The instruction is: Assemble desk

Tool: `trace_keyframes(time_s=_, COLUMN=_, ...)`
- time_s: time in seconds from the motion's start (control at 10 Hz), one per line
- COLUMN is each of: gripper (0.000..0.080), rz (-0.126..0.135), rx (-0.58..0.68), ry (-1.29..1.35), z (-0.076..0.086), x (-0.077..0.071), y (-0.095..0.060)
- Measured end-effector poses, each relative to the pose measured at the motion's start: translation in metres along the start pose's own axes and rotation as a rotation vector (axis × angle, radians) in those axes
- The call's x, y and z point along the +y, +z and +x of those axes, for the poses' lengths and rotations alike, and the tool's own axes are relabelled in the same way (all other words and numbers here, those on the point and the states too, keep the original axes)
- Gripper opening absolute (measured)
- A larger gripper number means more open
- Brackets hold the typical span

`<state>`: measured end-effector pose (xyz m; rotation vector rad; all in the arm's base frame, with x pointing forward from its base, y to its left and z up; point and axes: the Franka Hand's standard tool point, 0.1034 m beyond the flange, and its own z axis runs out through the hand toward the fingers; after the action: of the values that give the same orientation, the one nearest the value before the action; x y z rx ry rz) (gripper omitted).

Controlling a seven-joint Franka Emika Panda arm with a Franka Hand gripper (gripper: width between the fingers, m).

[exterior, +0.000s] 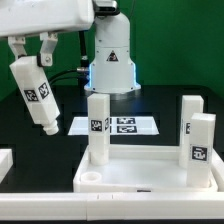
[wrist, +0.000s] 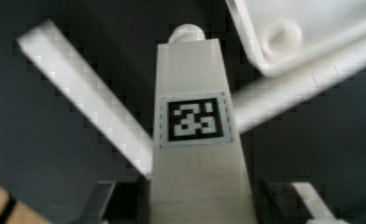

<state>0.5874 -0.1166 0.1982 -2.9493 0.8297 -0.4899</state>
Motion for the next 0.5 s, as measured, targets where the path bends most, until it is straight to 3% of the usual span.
trace_keyframes(time_s=0.1, gripper=0.0282, rz=0.012, rx=0.062, ry=0.0, z=-0.006, x=-0.028, y=-0.001)
trace_keyframes(time_s=0.2, gripper=0.0282, rz=0.029, rx=0.144, ry=-0.032, z=-0.016, x=-0.048, y=0.001)
trace_keyframes(time_s=0.5, gripper=0.0282, rz=0.022, rx=0.171, ry=-0.036, z=-0.019, x=-0.039, y=0.005)
